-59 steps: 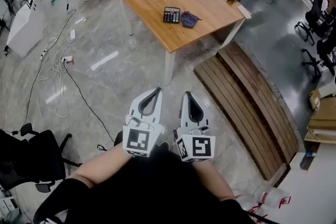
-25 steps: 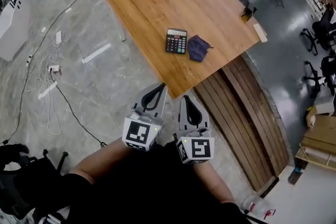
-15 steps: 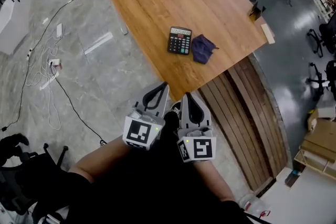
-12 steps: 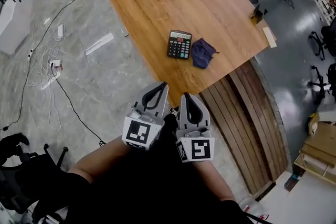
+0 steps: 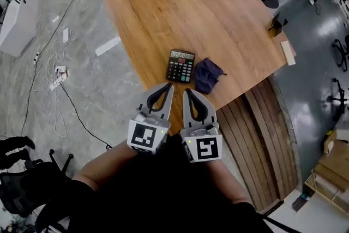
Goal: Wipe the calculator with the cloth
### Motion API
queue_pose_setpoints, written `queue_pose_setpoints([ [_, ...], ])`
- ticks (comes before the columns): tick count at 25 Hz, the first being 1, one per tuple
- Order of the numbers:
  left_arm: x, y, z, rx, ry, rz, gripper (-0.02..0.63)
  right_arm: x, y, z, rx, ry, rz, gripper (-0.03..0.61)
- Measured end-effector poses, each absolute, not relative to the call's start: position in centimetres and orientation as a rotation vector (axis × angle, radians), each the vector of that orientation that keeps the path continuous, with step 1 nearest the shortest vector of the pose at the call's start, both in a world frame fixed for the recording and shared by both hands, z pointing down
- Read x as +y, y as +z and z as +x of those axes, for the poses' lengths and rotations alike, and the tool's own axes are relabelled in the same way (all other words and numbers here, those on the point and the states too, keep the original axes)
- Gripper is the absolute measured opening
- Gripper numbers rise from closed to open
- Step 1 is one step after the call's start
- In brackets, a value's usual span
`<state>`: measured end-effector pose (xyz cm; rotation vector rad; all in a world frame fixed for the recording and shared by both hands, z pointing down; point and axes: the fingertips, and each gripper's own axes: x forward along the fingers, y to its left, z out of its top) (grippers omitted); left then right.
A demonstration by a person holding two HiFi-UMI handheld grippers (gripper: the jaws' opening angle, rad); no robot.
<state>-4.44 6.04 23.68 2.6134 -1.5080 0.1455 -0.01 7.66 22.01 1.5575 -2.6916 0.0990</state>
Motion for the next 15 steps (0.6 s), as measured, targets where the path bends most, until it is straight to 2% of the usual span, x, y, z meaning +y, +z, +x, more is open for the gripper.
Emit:
queue_pose_setpoints([
  [15,-2.9,28.7,-2.4,-1.53,0.304,2.545,0.006,-2.5,28.6,3.5,-2.573,0.287,1.542,0.015],
])
